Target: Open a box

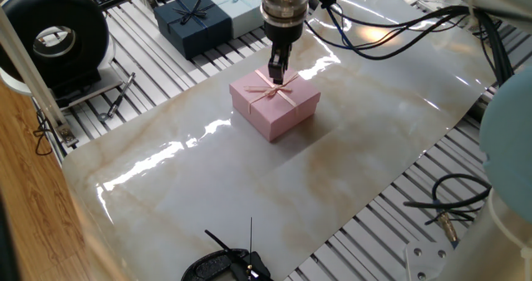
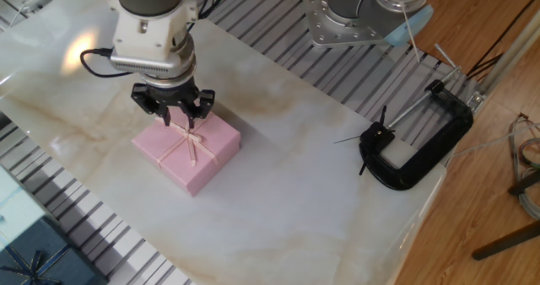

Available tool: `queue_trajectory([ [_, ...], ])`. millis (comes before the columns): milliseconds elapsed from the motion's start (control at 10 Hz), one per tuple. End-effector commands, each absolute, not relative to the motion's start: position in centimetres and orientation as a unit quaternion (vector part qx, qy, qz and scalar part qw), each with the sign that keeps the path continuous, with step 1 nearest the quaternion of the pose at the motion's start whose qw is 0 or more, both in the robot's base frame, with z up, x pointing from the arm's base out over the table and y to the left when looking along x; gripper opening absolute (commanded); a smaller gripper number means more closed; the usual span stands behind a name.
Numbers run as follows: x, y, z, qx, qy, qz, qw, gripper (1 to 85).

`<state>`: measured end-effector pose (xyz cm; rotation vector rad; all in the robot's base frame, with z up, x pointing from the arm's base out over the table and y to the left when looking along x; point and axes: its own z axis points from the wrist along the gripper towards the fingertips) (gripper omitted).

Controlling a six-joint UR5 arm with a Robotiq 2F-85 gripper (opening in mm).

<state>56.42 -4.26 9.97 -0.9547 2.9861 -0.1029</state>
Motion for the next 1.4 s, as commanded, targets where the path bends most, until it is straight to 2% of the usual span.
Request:
queue_trajectory([
  [0,56.3,-4.5,9.8,-0.322,0.946,-0.033,0.0,44.0],
  [800,58.3,-2.7,9.1,-0.404,0.914,-0.035,0.03,44.3],
  [1300,57.7,-2.6,8.5,-0.413,0.91,-0.038,0.022,44.0],
])
